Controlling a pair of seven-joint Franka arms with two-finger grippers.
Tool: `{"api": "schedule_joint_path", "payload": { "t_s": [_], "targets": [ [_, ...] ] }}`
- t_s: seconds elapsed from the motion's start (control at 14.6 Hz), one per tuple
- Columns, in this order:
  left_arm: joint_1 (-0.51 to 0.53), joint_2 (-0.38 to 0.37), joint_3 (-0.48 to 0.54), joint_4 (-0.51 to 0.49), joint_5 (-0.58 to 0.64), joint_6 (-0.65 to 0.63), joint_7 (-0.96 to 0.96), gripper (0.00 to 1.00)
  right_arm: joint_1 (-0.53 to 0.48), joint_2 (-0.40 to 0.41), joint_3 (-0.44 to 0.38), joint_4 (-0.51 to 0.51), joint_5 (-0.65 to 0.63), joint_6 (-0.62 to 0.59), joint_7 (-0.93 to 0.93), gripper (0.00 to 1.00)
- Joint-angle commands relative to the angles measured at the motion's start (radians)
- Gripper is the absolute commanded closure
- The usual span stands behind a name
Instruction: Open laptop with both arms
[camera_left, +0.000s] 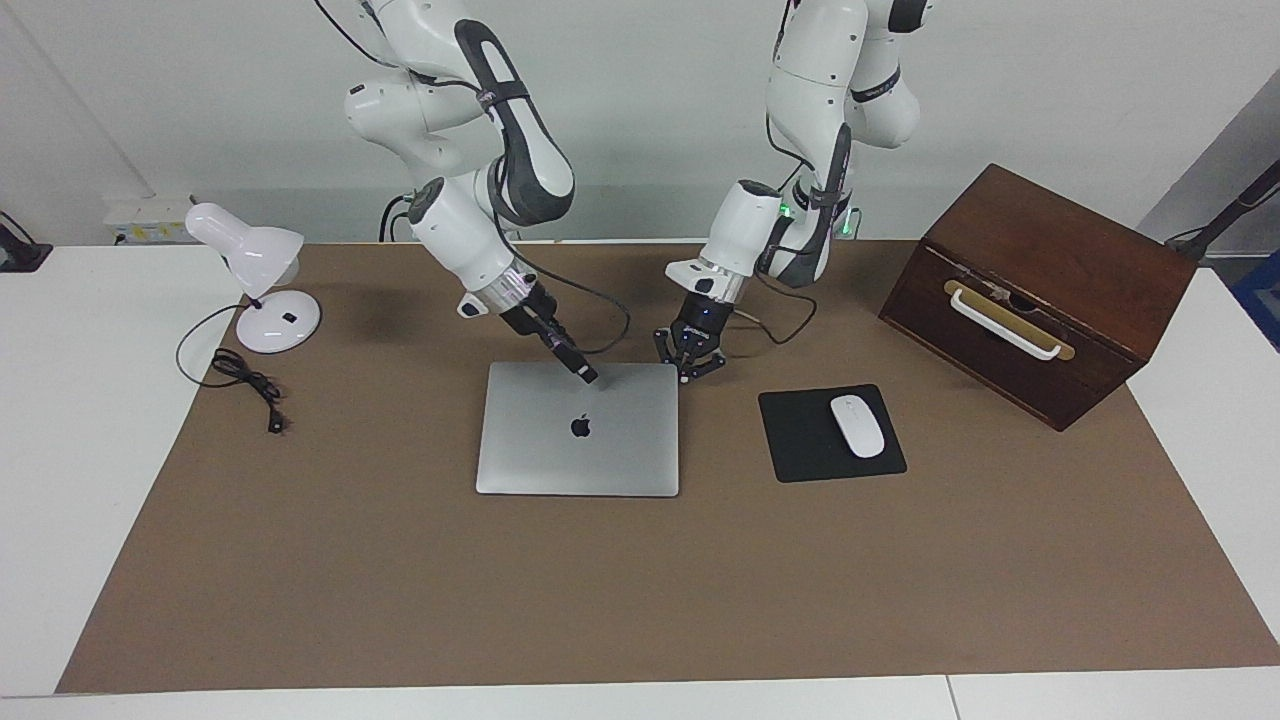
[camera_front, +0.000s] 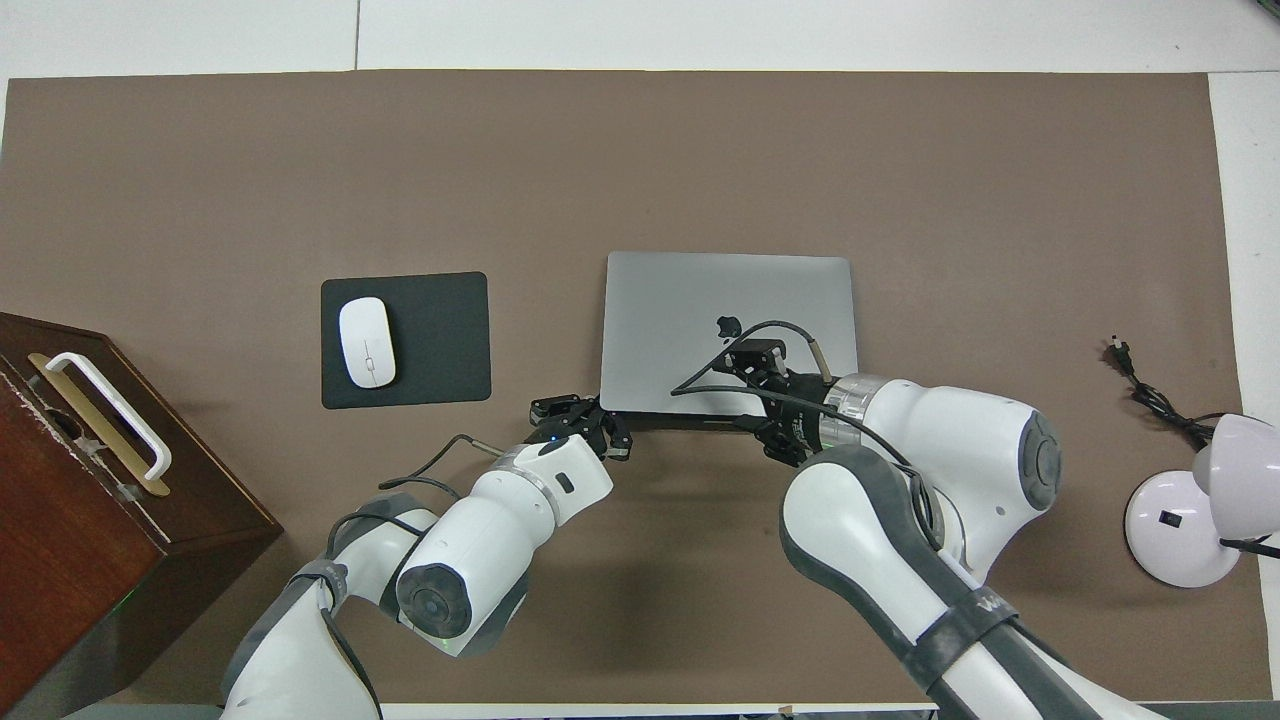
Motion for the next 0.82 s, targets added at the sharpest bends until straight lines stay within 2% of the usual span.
{"api": "schedule_joint_path", "payload": {
  "t_s": [0.0,0.41,0.75],
  "targets": [
    [0.002,0.034,0.006,0.019,-0.011,0.022,0.0,1.0,0.008,-0.015,-0.001,-0.01,0.027,0.013,0.008,0.22],
    [0.002,0.058,0.007,0.022,-0.006,0.022,0.009,1.0,0.057,-0.033,-0.001,-0.037,0.027,0.014,0.068,0.19],
    [-0.004,0.064,0.007,0.022,-0.006,0.021,0.014,1.0,0.046,-0.026,-0.001,-0.045,0.027,0.017,0.053,0.19]
  ]
}}
